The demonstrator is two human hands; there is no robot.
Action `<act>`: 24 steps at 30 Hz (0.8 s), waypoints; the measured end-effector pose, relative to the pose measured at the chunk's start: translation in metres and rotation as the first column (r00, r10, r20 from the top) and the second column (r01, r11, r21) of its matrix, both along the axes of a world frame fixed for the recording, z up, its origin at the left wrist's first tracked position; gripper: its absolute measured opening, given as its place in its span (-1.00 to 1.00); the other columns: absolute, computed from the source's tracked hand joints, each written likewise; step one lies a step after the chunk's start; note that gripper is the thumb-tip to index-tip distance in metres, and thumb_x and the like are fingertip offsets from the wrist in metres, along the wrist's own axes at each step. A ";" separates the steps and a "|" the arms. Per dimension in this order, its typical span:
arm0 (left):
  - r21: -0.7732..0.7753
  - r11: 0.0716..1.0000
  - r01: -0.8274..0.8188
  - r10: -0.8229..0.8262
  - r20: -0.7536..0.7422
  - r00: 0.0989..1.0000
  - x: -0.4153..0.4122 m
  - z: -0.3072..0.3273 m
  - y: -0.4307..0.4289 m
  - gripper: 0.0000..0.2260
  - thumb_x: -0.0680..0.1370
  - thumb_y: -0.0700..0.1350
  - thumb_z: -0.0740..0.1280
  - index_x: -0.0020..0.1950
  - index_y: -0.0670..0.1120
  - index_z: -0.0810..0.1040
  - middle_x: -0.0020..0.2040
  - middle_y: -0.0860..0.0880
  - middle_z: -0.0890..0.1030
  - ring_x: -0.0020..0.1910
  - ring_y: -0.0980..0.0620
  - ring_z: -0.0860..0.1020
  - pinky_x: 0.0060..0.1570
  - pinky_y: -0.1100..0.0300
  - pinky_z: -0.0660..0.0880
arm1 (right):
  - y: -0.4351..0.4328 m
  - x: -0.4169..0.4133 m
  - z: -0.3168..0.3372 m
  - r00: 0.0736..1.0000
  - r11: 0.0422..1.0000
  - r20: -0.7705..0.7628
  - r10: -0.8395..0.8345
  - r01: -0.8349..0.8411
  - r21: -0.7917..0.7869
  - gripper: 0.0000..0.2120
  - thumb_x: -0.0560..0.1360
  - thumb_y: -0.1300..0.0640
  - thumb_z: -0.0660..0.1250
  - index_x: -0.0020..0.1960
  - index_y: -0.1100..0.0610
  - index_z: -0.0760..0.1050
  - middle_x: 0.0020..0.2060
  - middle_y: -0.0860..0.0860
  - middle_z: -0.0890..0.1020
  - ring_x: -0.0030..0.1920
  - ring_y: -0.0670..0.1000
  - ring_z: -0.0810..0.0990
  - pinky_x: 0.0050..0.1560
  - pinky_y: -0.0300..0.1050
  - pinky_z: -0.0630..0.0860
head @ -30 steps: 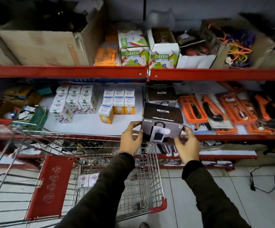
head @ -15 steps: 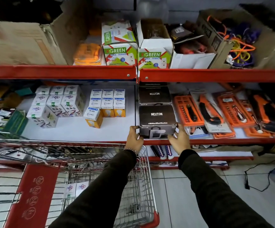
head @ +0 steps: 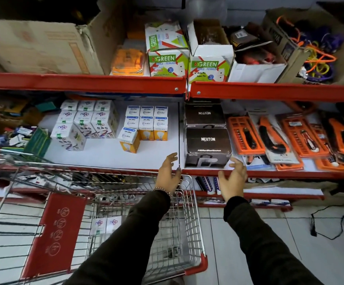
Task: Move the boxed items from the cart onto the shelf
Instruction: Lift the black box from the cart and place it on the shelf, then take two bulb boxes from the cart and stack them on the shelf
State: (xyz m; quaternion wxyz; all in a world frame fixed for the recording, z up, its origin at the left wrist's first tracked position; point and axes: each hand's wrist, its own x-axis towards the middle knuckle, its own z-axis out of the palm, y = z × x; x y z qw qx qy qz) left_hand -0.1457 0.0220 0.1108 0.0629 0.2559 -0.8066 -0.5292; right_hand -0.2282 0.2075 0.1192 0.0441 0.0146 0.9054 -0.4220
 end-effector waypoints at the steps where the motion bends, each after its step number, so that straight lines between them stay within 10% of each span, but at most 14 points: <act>1: -0.036 0.999 0.008 -0.009 -0.022 1.000 0.010 0.000 -0.003 -0.55 0.59 -0.23 0.28 0.47 -0.05 0.32 0.43 -0.08 0.47 0.38 -0.08 0.48 0.39 0.03 0.45 | -0.004 0.011 0.002 1.000 1.000 -0.013 -0.007 0.007 0.027 -0.50 0.47 0.22 0.41 0.36 0.12 0.33 0.29 0.16 0.42 0.36 0.18 0.35 0.36 0.03 0.35; 8: -0.264 0.961 0.079 -0.086 -0.015 0.996 0.086 -0.013 -0.035 -0.63 0.57 -0.21 0.26 0.38 -0.04 0.45 0.31 -0.06 0.54 0.33 -0.06 0.50 0.34 0.05 0.46 | -0.050 0.094 0.002 0.969 0.960 -0.102 0.223 -0.200 0.196 -0.55 0.45 0.16 0.42 0.30 0.09 0.40 0.19 0.13 0.46 0.23 0.14 0.41 0.25 -0.02 0.40; 24: -0.376 0.862 0.339 -0.072 0.571 0.818 0.220 -0.109 -0.176 -0.53 0.57 -0.08 0.31 0.48 0.02 0.35 0.48 -0.06 0.38 0.25 -0.15 0.55 0.19 0.01 0.52 | -0.217 0.206 -0.098 0.604 0.474 0.391 0.694 -0.793 0.383 -0.44 0.59 -0.04 0.26 0.52 0.09 0.21 0.51 0.14 0.22 0.51 0.20 0.21 0.47 0.09 0.29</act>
